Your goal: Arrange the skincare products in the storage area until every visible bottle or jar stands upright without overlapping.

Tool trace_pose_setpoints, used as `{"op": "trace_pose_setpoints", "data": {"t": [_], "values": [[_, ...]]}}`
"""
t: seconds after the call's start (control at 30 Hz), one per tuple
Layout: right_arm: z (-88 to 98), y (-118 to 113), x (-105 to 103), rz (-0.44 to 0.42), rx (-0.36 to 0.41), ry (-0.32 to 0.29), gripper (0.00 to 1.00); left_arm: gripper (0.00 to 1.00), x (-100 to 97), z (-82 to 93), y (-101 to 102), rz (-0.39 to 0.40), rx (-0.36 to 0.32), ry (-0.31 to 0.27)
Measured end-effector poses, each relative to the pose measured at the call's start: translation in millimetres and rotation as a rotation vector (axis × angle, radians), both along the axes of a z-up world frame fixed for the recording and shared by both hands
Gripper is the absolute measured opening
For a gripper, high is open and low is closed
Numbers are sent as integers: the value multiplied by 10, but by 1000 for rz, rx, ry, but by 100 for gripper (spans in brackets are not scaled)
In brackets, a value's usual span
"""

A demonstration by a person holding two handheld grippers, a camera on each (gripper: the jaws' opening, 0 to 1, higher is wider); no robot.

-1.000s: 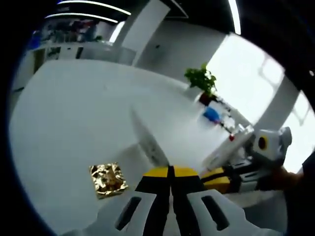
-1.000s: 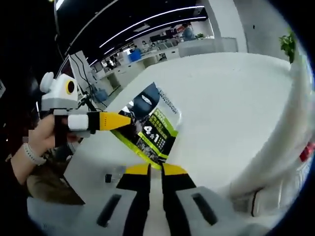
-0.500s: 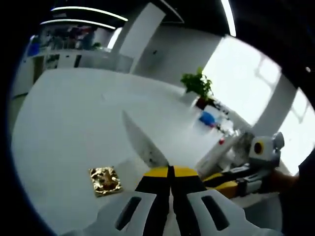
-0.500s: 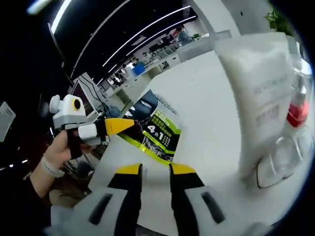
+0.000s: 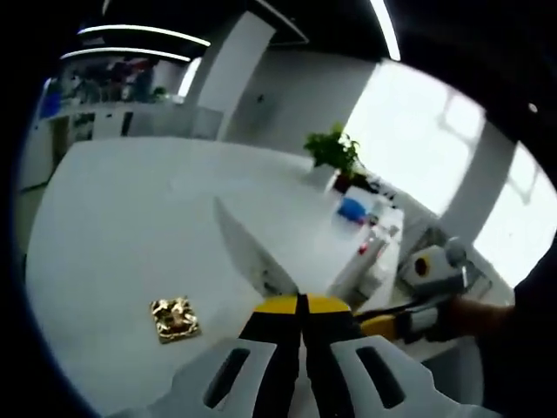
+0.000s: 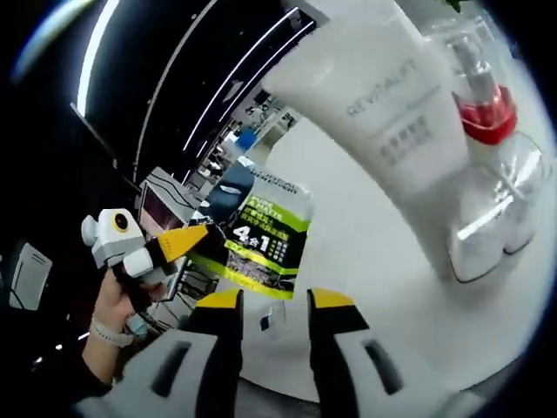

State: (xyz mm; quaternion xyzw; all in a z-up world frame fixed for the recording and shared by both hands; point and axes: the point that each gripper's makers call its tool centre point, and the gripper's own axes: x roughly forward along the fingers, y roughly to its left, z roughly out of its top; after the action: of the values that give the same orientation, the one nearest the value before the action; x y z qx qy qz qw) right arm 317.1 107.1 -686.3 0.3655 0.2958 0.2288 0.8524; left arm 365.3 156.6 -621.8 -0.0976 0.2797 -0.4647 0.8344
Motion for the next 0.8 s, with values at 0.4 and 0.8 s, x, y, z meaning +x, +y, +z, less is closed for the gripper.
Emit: {"op": "trace_pose_setpoints", "data": {"t": [0.4,0.8], "values": [[174,157,91,-88,421,73,36,0,-266,322,34,-18,-9,-48],[299,275,87,-131,812,184,27,0,-419,463,74,-6,-58,-50]]}}
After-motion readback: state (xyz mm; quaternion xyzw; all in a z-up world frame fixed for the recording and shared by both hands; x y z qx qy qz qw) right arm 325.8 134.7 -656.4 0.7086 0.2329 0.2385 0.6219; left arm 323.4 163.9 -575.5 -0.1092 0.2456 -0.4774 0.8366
